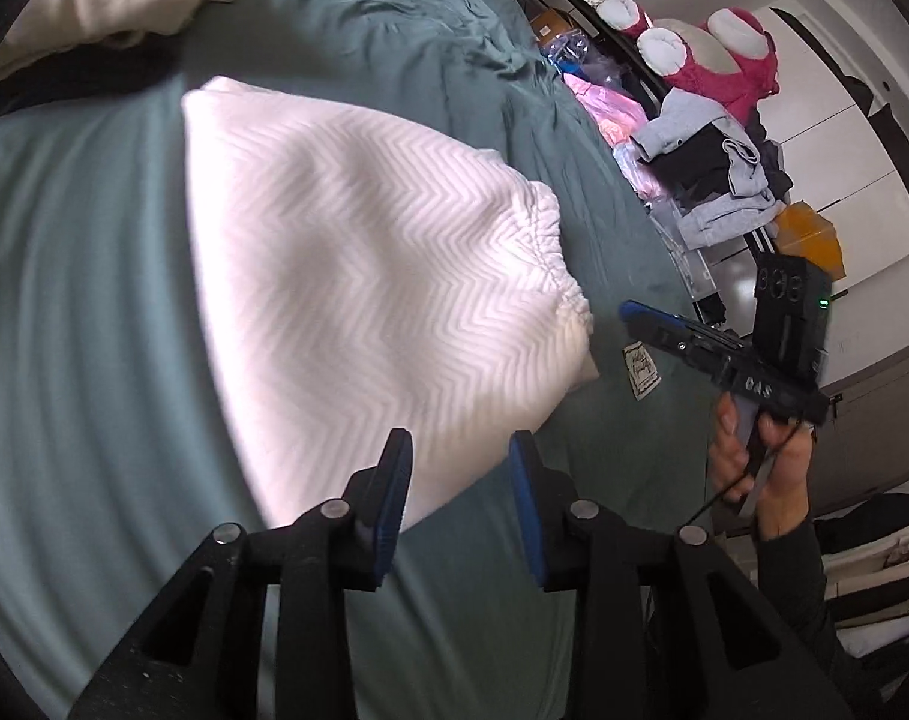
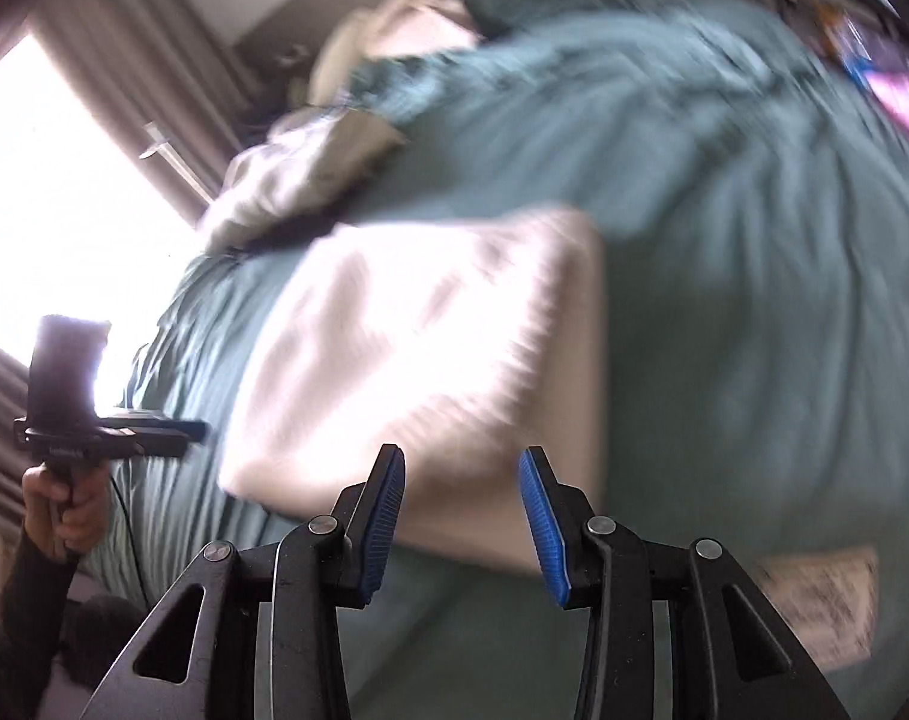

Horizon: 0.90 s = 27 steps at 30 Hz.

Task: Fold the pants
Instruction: 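Open both grippers and release the folded sweatpants on the bed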

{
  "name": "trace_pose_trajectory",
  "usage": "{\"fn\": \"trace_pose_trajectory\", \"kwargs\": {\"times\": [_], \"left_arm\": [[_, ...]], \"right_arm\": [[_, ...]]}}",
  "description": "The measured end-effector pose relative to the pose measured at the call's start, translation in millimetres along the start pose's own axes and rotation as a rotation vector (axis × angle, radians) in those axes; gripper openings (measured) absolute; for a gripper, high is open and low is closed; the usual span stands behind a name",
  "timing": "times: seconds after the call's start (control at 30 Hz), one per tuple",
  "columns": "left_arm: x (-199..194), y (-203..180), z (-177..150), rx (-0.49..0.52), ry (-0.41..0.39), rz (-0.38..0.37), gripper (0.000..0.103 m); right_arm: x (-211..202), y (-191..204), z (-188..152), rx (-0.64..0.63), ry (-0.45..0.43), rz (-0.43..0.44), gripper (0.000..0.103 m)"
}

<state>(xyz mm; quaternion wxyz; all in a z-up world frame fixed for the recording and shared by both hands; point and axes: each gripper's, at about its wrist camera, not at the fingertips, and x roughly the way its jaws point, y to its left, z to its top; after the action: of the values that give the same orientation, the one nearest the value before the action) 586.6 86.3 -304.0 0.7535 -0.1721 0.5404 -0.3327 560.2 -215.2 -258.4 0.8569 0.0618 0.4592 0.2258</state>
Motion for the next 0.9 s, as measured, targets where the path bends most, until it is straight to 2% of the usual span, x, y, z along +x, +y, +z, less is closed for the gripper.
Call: {"fn": "trace_pose_trajectory", "kwargs": {"times": [0.07, 0.13, 0.2, 0.3, 0.43, 0.5, 0.63, 0.67, 0.8, 0.9], "left_arm": [[18.7, -4.4, 0.3, -0.009, 0.016, 0.001, 0.03], [32.6, -4.1, -3.0, -0.02, 0.038, -0.001, 0.03], [42.7, -2.8, -8.2, -0.015, 0.057, 0.014, 0.03], [49.4, 3.4, -11.3, -0.02, 0.065, 0.012, 0.03], [49.9, 2.5, -10.5, -0.02, 0.08, 0.025, 0.03], [42.5, -5.7, -6.1, 0.005, 0.083, 0.037, 0.03], [23.7, -8.3, 21.0, 0.041, 0.026, 0.127, 0.03], [20.7, -6.6, 29.7, 0.043, 0.013, 0.141, 0.03], [18.1, 14.6, 74.1, -0.024, -0.021, 0.159, 0.03], [25.7, 29.8, 99.8, -0.045, -0.035, 0.2, 0.03]], "right_arm": [[21.8, 23.7, 11.8, -0.048, -0.009, 0.012, 0.103], [45.2, 31.6, 6.6, -0.082, 0.036, -0.011, 0.103], [59.1, 25.4, -3.7, -0.082, 0.06, -0.036, 0.103], [61.4, -4.2, -17.4, -0.043, 0.078, -0.012, 0.103], [54.4, -24.3, -22.0, -0.002, 0.087, 0.034, 0.103], [53.5, -20.4, -18.1, -0.019, 0.14, 0.022, 0.103], [61.3, -3.0, -2.7, -0.079, 0.3, -0.083, 0.103], [59.7, 3.1, 4.8, -0.088, 0.316, -0.115, 0.103], [55.1, 38.0, 46.7, -0.177, 0.228, -0.182, 0.103], [85.7, 40.5, 71.4, -0.154, 0.243, -0.199, 0.103]]}}
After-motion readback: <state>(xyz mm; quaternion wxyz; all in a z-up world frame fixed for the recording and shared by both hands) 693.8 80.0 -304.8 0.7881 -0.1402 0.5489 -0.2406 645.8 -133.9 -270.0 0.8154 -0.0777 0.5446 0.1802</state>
